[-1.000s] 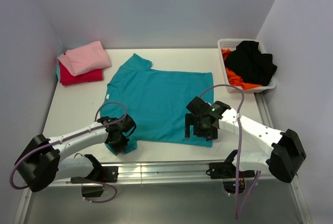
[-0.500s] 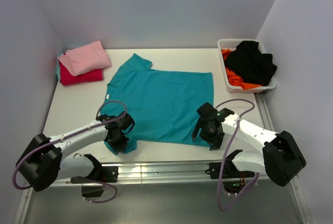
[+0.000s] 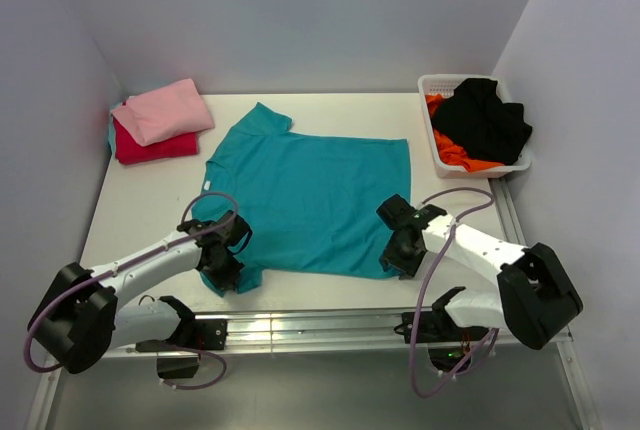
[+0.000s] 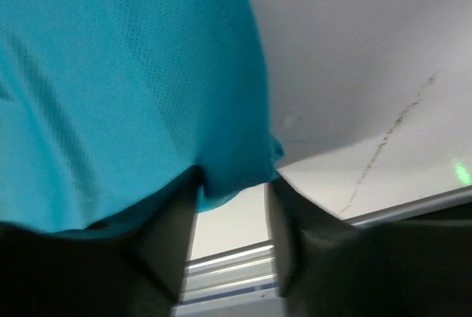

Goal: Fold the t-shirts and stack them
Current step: Grap the side of the flattened tshirt closest away from the robot with both arms

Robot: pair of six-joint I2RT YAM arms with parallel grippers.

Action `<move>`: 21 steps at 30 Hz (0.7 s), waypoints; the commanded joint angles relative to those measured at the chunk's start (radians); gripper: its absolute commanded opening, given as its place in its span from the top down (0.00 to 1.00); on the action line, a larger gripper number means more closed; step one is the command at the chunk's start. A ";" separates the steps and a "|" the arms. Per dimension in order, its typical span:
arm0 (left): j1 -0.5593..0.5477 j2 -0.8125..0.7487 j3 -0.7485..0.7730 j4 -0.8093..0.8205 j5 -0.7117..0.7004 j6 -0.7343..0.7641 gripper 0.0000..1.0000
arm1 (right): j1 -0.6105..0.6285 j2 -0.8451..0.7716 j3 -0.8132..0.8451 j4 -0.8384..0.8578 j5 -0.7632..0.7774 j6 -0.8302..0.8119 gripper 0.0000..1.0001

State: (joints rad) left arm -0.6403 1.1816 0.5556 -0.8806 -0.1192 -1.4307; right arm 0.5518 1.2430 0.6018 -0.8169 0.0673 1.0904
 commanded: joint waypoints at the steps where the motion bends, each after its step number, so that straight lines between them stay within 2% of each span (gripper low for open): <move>1: 0.024 0.021 -0.031 0.025 -0.102 0.039 1.00 | -0.007 -0.036 0.007 -0.051 0.074 0.036 0.55; 2: 0.025 0.024 -0.028 0.025 -0.099 0.041 1.00 | -0.009 -0.039 0.010 -0.053 0.077 0.034 0.64; 3: 0.028 0.029 -0.020 0.023 -0.096 0.044 1.00 | -0.009 -0.043 0.012 -0.060 0.078 0.034 0.85; 4: 0.028 0.030 -0.013 0.013 -0.096 0.049 1.00 | -0.012 -0.045 0.021 -0.067 0.083 0.029 0.88; 5: 0.030 0.032 -0.003 0.002 -0.094 0.050 1.00 | -0.012 -0.047 0.024 -0.073 0.086 0.025 0.99; 15: 0.031 0.004 0.207 -0.155 -0.069 0.082 1.00 | -0.012 -0.109 0.108 -0.186 0.101 -0.018 1.00; 21: 0.037 0.081 0.383 -0.205 -0.040 0.131 1.00 | -0.016 -0.085 0.213 -0.232 0.111 -0.044 1.00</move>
State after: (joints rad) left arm -0.6102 1.2247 0.8448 -1.0382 -0.1612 -1.3453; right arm 0.5449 1.1576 0.7437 -0.9928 0.1329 1.0649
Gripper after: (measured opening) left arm 0.025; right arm 0.010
